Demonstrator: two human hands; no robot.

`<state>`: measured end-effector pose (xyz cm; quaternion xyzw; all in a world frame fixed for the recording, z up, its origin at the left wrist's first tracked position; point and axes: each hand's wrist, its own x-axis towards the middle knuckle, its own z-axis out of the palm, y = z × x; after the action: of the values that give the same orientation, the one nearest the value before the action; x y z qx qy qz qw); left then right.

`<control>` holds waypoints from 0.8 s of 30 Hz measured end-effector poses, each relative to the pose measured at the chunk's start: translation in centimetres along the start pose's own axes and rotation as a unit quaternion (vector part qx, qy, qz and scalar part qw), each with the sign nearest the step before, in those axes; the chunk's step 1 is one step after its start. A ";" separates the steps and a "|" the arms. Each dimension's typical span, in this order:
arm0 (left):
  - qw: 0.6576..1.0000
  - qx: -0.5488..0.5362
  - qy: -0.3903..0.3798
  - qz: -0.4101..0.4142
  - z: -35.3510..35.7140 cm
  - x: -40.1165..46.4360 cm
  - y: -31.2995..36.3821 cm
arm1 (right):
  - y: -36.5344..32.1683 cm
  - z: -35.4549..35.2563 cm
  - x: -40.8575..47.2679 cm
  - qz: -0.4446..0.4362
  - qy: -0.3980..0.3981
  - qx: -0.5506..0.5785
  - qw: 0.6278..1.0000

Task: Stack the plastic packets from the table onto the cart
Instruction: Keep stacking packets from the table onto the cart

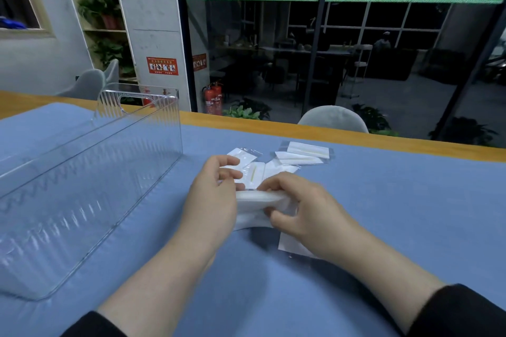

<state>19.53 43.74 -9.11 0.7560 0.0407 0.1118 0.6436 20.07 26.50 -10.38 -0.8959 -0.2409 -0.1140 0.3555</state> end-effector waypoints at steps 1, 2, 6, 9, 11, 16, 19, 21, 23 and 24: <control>1.000 0.020 -0.005 0.021 -0.2 0.1 0.1 | 0.1 -0.2 0.1 0.003 0.004 0.000 1.000; 0.998 0.050 -0.019 0.045 -0.5 0.2 0.3 | 0.2 -0.5 0.2 0.011 0.008 0.004 1.000; 0.955 0.220 -0.175 0.091 -1.9 0.3 0.2 | 0.4 -0.8 0.2 0.030 0.010 0.063 0.997; 0.944 0.258 -0.185 0.092 -2.8 0.4 0.3 | 0.1 -1.2 0.2 0.029 -0.015 0.090 0.995; 0.954 0.244 -0.154 0.076 -3.0 0.7 0.2 | 0.7 -2.1 0.8 0.022 0.017 0.111 0.993; 0.972 0.223 -0.046 0.063 -2.8 1.2 0.2 | 6.4 -5.9 5.3 0.102 0.069 -0.085 0.989; 0.973 0.220 0.016 0.067 -3.0 1.7 0.1 | 9.8 -7.2 7.7 0.132 -0.042 -0.182 0.973; 0.973 0.214 0.033 0.078 -3.0 1.8 0.0 | 10.9 -7.6 8.9 0.155 -0.105 -0.184 0.965; 0.974 0.205 0.043 0.088 -2.8 1.8 -0.1 | 11.8 -7.4 10.0 0.179 -0.136 -0.194 0.955; 0.974 0.203 0.047 0.089 -2.8 1.8 -0.1 | 12.2 -7.2 10.5 0.182 -0.144 -0.208 0.950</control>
<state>20.62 46.82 -8.60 0.8653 0.0249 0.1932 0.4618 35.07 17.50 -8.32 -0.9856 -0.0929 0.0348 0.1373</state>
